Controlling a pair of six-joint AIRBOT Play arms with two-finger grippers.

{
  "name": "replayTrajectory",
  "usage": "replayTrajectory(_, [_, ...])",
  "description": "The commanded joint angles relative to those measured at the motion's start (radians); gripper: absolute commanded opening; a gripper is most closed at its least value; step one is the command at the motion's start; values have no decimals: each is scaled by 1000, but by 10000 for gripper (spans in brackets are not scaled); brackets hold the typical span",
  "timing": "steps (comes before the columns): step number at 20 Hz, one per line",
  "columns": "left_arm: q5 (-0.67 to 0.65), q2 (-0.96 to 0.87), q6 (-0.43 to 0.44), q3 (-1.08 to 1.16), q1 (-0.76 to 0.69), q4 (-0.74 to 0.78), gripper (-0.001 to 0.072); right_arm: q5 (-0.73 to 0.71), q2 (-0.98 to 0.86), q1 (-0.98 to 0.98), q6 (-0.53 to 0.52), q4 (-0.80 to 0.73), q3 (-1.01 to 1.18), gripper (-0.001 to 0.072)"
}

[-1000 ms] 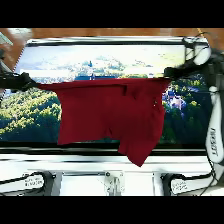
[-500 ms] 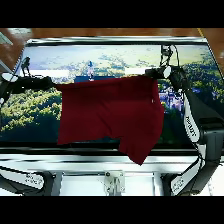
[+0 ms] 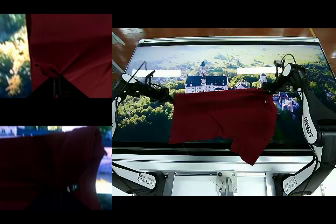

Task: Fold the shirts.

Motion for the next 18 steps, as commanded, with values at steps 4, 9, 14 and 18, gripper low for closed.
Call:
replayTrajectory(4, [-141, -31, -143, 2, -35, 164, 41, 187, 5, 14, 66, 40, -117, 64])
replayTrajectory(9, [-177, -28, -154, 28, -24, 161, 409, 180, 57, 17, 56, 84, -110, 572])
replayTrajectory(14, [-313, 76, -145, 88, 82, 162, 644, 301, 258, -89, 29, -60, -92, 574])
replayTrajectory(18, [-335, 267, -32, -212, 236, 140, 663, 434, 409, -289, -68, 57, -304, 637])
